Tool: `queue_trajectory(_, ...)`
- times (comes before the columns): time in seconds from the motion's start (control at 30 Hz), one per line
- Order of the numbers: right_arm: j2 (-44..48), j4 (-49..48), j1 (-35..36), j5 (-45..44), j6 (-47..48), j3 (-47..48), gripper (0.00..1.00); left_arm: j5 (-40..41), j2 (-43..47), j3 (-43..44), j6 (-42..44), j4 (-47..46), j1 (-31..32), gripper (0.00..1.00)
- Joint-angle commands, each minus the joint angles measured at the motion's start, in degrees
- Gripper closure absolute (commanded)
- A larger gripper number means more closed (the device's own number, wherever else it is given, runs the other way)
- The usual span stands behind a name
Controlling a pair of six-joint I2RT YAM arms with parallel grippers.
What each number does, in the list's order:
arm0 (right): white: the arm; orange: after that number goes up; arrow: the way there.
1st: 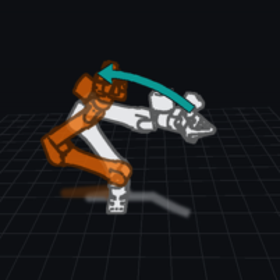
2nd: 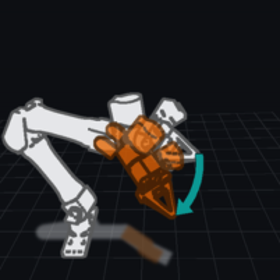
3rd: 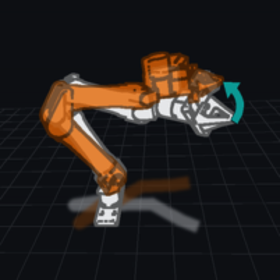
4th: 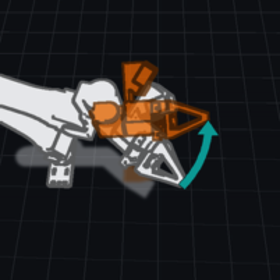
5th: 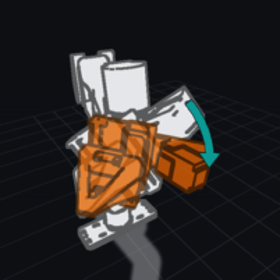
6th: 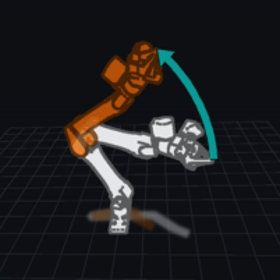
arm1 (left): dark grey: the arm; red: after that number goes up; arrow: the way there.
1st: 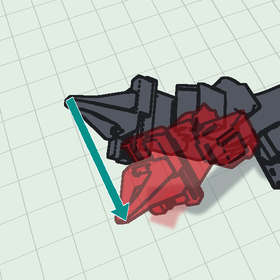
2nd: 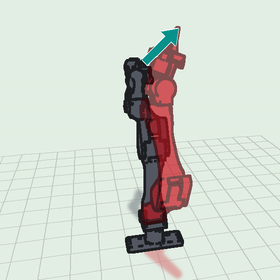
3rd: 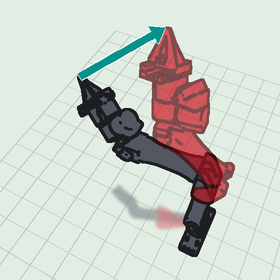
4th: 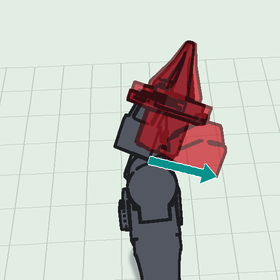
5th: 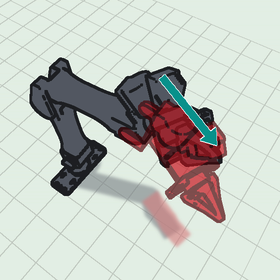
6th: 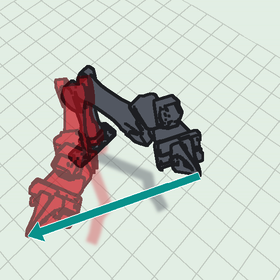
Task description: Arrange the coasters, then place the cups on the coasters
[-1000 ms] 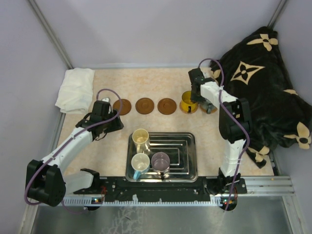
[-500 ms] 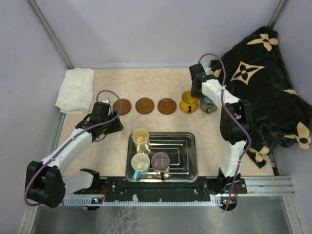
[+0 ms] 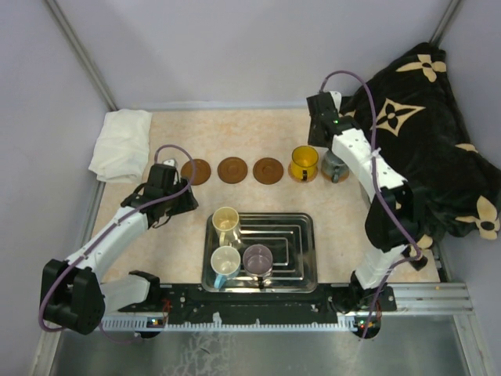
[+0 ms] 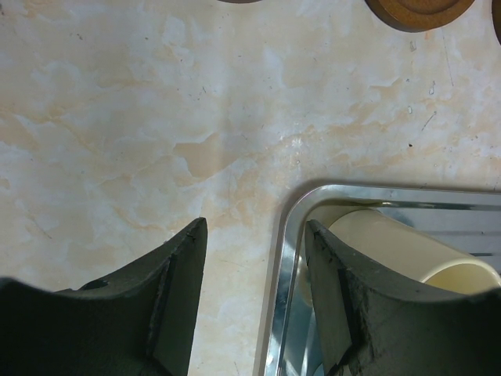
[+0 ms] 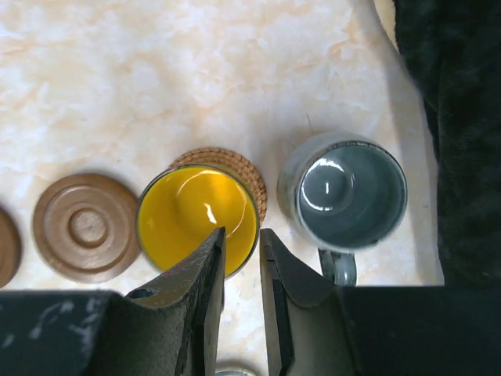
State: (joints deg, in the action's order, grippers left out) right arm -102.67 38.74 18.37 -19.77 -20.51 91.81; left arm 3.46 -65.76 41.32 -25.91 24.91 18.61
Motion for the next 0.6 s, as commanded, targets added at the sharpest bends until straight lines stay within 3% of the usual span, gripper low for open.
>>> queue_trajectory(0.0, 10.9, -0.3, 4.8, -5.2, 1.1, -2.0, 0.75, -0.3, 1.7, 1.4, -0.1, 0.2, 0.3, 0.4)
queue_trajectory(0.37, 27.4, 4.8, 24.2, -7.4, -9.5, -23.3, 0.74, -1.1, 4.3, 0.1, -0.2, 0.5, 0.3, 0.4)
queue_trajectory(0.57, 30.4, 9.0, 38.5, -6.8, -21.6, -31.0, 0.63, -0.9, 5.5, 0.1, 0.0, 1.5, 0.3, 0.4)
